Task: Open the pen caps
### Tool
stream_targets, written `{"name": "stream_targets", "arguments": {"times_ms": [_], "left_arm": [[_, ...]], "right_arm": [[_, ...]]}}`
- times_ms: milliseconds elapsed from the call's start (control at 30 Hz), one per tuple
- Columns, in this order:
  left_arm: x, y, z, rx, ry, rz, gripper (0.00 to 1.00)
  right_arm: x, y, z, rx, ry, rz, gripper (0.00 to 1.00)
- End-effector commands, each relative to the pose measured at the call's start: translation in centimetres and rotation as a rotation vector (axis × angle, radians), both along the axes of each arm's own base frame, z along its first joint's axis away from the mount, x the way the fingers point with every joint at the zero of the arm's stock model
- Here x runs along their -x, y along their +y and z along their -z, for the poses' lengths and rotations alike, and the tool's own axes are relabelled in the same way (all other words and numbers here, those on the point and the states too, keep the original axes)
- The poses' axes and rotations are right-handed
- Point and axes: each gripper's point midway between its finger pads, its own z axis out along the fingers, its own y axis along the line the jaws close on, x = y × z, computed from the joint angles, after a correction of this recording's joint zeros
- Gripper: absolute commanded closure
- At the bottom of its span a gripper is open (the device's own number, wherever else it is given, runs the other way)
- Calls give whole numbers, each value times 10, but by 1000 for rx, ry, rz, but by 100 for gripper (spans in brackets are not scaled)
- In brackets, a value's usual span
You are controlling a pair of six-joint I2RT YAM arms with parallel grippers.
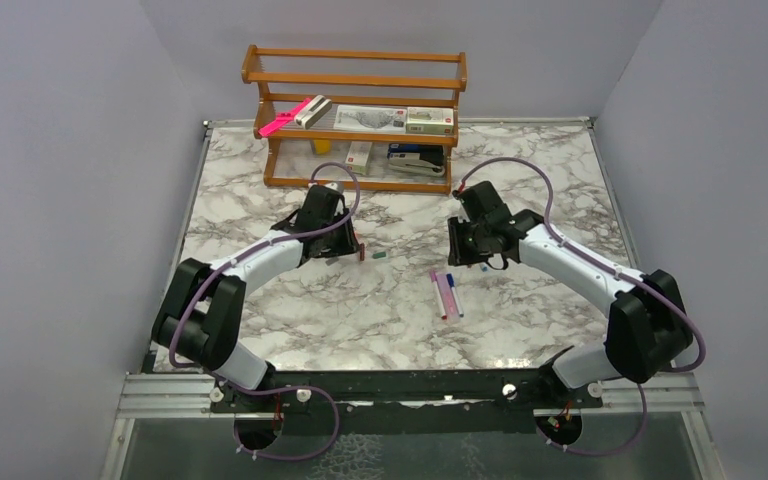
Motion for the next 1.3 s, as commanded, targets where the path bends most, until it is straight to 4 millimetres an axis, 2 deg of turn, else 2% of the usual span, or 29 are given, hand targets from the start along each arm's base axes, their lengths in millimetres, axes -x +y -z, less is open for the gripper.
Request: {"name": "stream_targets", "arguments": {"times_ms": [0, 167, 500, 567, 667, 700, 733, 900, 1000, 1267], "left_arm": [[-5, 8, -2, -34, -20, -11, 65], [-4, 12, -9, -27, -31, -20, 63], [11, -5, -59, 111, -82, 46, 52], [18, -9, -65, 146, -81, 67, 43], [31, -15, -71, 197, -71, 107, 20], [35, -16, -72, 211, -69, 117, 9], [39, -16, -74, 222, -68, 123, 6], [51, -17, -83, 264, -80, 132, 4], [55, -16, -83, 268, -80, 134, 4], [59, -16, -65, 264, -49, 136, 3]], "right_arm": [[0, 9, -7, -57, -30, -10, 72], [3, 5, -1, -43, -17, -4, 72], [11, -1, 10, -23, 8, 12, 72], [14, -4, 14, -17, 22, 18, 72], [21, -8, 25, -6, 47, 29, 72], [24, -10, 28, -1, 56, 34, 72], [26, -11, 32, 2, 65, 39, 72], [34, -17, 46, 27, 96, 59, 73], [37, -18, 50, 38, 104, 62, 73], [48, -13, 65, 70, 135, 53, 74]]}}
